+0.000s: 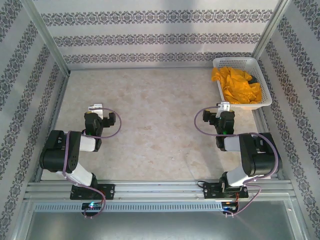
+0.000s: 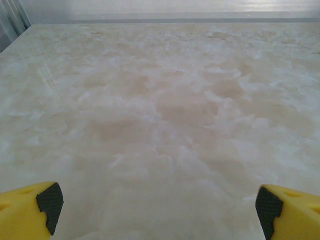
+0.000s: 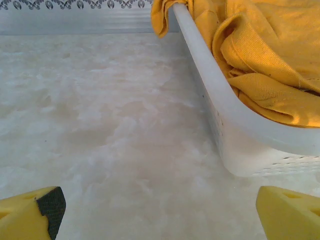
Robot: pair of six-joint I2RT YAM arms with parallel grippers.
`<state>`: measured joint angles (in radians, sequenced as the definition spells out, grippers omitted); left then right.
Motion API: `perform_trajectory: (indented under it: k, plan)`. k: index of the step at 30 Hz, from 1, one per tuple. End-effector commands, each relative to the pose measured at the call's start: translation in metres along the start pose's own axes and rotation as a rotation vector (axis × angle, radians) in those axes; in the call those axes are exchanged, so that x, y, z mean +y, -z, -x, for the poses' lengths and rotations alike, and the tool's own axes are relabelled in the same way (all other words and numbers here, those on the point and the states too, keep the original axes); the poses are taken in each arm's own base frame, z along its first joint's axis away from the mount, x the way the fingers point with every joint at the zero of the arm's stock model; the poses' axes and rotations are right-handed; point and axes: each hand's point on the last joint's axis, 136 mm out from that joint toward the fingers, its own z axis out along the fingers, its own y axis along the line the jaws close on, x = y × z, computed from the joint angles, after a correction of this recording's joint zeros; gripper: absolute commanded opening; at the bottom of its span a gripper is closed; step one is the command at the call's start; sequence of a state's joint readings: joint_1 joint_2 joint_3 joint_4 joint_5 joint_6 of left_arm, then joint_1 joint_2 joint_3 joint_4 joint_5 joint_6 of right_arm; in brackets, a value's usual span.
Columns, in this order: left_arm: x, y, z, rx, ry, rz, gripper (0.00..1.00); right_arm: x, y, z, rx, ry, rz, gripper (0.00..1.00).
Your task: Fold and stack the t-shirts
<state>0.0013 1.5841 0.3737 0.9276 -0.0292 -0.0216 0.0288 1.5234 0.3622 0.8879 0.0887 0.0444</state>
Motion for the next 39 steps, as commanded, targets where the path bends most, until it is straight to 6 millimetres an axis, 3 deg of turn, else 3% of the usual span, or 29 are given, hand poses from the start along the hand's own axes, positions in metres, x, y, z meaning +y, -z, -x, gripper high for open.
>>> perform_trajectory:
  k: [1,16,19,21,23,25,26,28,29,32,34,36,39]
  plan:
    - [-0.004,-0.002,0.007,-0.013,-0.02,-0.015,1.0,0.002,-0.001,0.017,-0.056,0.008,0.006,0.98]
    - [-0.004,-0.002,0.007,-0.013,-0.019,-0.018,1.0,0.001,-0.001,0.017,-0.052,0.006,0.006,0.98]
    - [-0.003,0.001,0.011,-0.035,-0.017,-0.011,1.0,0.0,0.004,0.028,-0.081,0.019,-0.034,0.98]
    - [0.003,0.013,0.024,-0.055,-0.018,0.038,1.0,0.003,0.013,0.044,-0.06,0.066,-0.081,0.98]
    - [0.01,0.032,0.054,-0.08,-0.022,0.119,1.0,0.005,0.028,0.083,-0.086,0.037,-0.132,0.98]
    - [0.015,0.056,0.097,-0.152,0.077,0.184,1.0,0.006,0.048,0.122,-0.083,-0.239,-0.091,0.98]
    - [0.015,0.066,0.114,-0.12,0.203,0.177,1.0,0.017,0.061,0.14,-0.049,-0.367,0.021,0.98]
    - [0.021,0.086,0.122,-0.002,0.422,0.206,1.0,0.017,0.071,0.175,-0.123,-0.544,0.112,0.98]
    - [0.023,0.083,0.13,-0.028,0.515,0.178,1.0,0.011,0.068,0.183,-0.102,-0.613,0.12,0.98]
    - [0.006,0.055,0.145,0.046,0.758,-0.017,1.0,-0.004,0.052,0.192,0.096,-0.544,-0.061,0.98]
    - [-0.019,0.038,0.149,0.171,0.729,-0.067,1.0,-0.016,0.043,0.202,0.136,-0.492,-0.158,0.98]
    - [-0.047,0.03,0.152,0.265,0.65,-0.085,1.0,-0.034,0.033,0.193,0.208,-0.479,-0.254,0.97]
    - [-0.097,0.028,0.16,0.322,0.541,-0.172,1.0,-0.054,0.013,0.175,0.33,-0.478,-0.312,0.87]
